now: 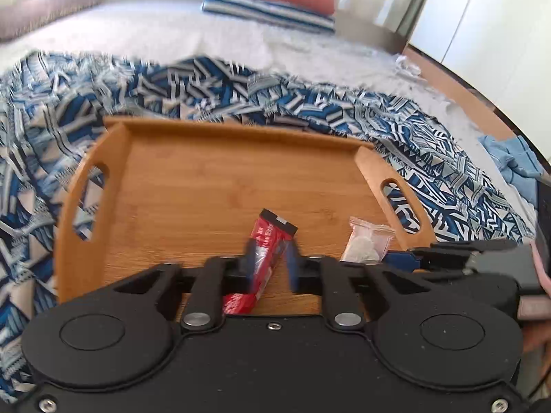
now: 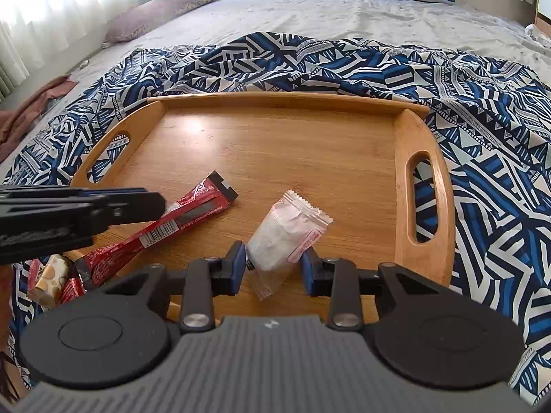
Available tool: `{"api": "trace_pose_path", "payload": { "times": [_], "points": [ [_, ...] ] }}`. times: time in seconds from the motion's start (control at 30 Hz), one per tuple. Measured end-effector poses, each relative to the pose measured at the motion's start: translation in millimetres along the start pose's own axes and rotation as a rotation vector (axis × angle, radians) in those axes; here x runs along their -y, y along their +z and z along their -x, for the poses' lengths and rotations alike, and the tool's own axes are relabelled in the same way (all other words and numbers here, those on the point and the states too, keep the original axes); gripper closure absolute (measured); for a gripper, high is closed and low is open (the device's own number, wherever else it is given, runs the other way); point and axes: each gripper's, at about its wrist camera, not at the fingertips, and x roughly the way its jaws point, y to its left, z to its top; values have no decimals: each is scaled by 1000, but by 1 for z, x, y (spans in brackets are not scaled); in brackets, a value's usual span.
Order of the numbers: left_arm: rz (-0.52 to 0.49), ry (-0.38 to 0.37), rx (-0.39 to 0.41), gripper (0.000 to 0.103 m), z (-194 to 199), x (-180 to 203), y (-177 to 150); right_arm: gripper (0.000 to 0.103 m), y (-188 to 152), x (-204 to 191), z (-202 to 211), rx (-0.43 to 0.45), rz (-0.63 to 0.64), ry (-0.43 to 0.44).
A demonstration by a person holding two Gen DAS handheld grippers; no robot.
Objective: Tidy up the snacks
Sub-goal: 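Carry both snacks over the wooden tray and open both tools to release them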
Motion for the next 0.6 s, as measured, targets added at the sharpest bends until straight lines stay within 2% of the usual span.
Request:
{"api": "trace_pose_path", "payload": {
  "times": [0.03, 0.13, 0.2, 0.23, 0.3, 0.6],
  "points": [
    [-13, -7, -4, 69, 2, -1, -2, 64, 0, 1, 1, 0, -3, 1],
    [-24, -48, -58, 69, 3, -3, -9, 64, -1, 3, 2, 0, -13, 8],
    [-39, -46, -60, 69, 2, -2, -14, 64, -2, 3, 2, 1, -12, 13],
    [-55, -29, -64, 76, 0, 0, -16, 64, -2, 2, 3, 2, -10, 14],
    [-73, 5, -71, 97, -4, 2, -17, 64, -2, 2, 3, 3, -12, 16],
    [-44, 21, -39, 98, -22, 11, 0, 66, 3, 5, 2, 22, -51, 32]
  ]
}}
